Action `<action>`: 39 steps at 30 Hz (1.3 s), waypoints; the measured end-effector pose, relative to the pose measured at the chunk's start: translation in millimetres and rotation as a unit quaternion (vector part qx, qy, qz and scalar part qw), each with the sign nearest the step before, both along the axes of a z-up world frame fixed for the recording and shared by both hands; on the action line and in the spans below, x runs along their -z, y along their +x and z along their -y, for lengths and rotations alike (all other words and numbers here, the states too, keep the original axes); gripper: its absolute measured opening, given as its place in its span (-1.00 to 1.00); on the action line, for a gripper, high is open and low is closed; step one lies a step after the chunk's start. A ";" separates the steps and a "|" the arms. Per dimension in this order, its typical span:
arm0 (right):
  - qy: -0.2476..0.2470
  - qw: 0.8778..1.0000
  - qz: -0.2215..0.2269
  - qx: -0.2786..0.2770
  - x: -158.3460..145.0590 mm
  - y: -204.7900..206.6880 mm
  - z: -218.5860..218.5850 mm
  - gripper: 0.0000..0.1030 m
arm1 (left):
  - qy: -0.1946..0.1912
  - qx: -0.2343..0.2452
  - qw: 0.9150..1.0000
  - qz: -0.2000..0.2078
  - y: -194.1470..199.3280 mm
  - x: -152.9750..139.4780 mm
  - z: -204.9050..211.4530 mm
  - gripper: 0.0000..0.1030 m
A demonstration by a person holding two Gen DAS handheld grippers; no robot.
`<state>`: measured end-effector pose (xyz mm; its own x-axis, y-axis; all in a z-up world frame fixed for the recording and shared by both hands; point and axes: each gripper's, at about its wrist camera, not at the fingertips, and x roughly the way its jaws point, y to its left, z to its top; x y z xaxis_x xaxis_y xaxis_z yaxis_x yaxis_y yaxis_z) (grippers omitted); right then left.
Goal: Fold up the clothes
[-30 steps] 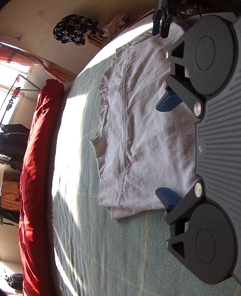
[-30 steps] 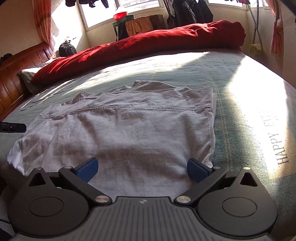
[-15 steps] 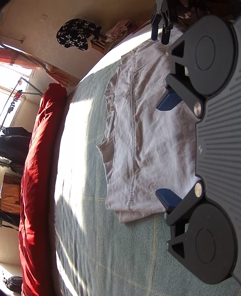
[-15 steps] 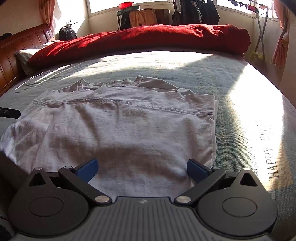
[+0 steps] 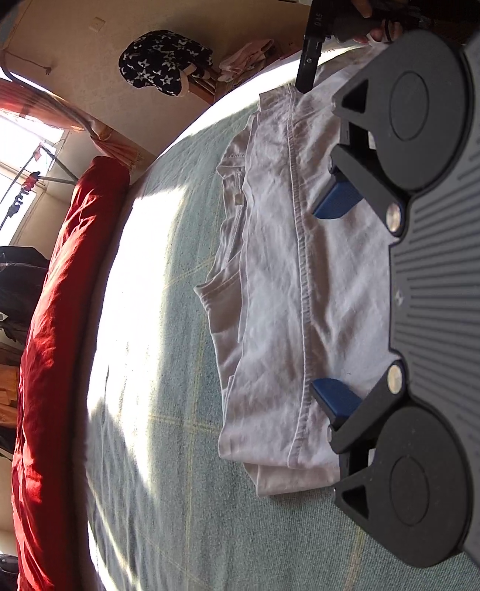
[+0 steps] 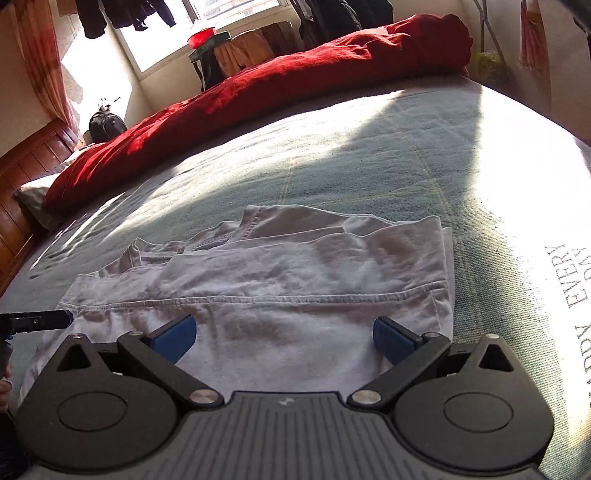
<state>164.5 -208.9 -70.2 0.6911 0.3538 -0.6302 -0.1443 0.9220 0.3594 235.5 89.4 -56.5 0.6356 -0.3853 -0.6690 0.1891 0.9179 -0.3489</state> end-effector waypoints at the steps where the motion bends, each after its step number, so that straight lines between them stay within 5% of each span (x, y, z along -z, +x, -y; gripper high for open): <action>1: -0.003 1.000 0.003 0.004 -0.2 2.4 2.0 1.00 | -0.006 -0.009 1.000 0.002 2.8 1.1 -4.9 0.81; 4: -0.012 1.000 0.004 0.028 -3.5 12.0 9.9 1.00 | -0.039 -0.037 0.999 -0.003 13.2 -4.6 -14.9 0.81; 8: 0.035 0.999 0.002 0.035 -15.1 26.9 20.2 1.00 | -0.068 -0.016 0.998 0.006 26.7 -20.4 -5.9 0.81; 14: 0.046 0.997 -0.001 -0.059 -31.1 69.2 -17.7 1.00 | -0.149 0.028 0.988 -0.025 65.4 -21.7 13.1 0.81; 18: 0.004 0.993 -0.002 -0.119 -21.9 94.3 -55.2 1.00 | -0.158 0.015 0.986 -0.051 89.1 -5.4 15.4 0.81; 24: -0.024 0.993 0.000 -0.118 -0.2 121.5 -67.6 1.00 | -0.180 -0.003 0.981 -0.066 110.9 15.3 8.3 0.81; 33: -0.056 0.994 0.017 -0.090 -31.8 91.9 -47.8 1.00 | -0.175 0.039 0.982 -0.054 102.9 -0.7 25.1 0.82; 39: -0.045 0.998 -0.034 -0.028 -2.4 101.3 -17.3 1.00 | -0.157 0.020 0.985 -0.067 120.2 13.0 33.4 0.83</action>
